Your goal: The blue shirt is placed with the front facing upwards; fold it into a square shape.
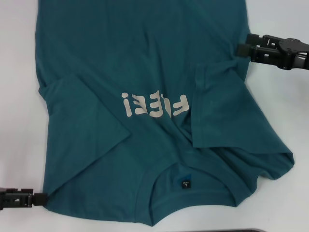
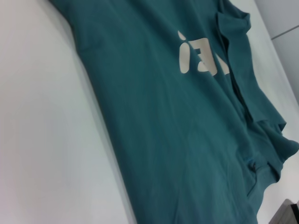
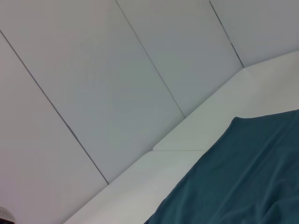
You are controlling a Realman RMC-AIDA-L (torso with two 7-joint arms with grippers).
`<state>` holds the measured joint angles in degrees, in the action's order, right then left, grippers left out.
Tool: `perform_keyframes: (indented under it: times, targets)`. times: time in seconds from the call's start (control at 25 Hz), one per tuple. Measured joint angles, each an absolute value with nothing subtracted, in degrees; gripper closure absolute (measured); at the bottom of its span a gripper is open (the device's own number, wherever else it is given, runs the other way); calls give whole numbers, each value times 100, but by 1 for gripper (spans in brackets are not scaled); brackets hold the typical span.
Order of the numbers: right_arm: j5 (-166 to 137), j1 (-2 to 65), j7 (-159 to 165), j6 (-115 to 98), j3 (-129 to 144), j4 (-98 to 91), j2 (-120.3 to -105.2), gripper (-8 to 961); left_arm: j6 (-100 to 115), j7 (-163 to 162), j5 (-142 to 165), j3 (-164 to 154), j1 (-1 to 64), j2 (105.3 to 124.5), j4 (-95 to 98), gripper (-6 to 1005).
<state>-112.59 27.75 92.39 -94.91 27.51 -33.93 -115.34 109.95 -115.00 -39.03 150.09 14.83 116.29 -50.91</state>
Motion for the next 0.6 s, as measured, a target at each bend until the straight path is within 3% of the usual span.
perform_keyframes:
  times: [0.6]
  targets:
    - [-11259, 2711, 9317, -9543, 2688, -3393, -11514, 37, 10623, -11498, -3671, 15003, 1781, 11689, -4950, 100]
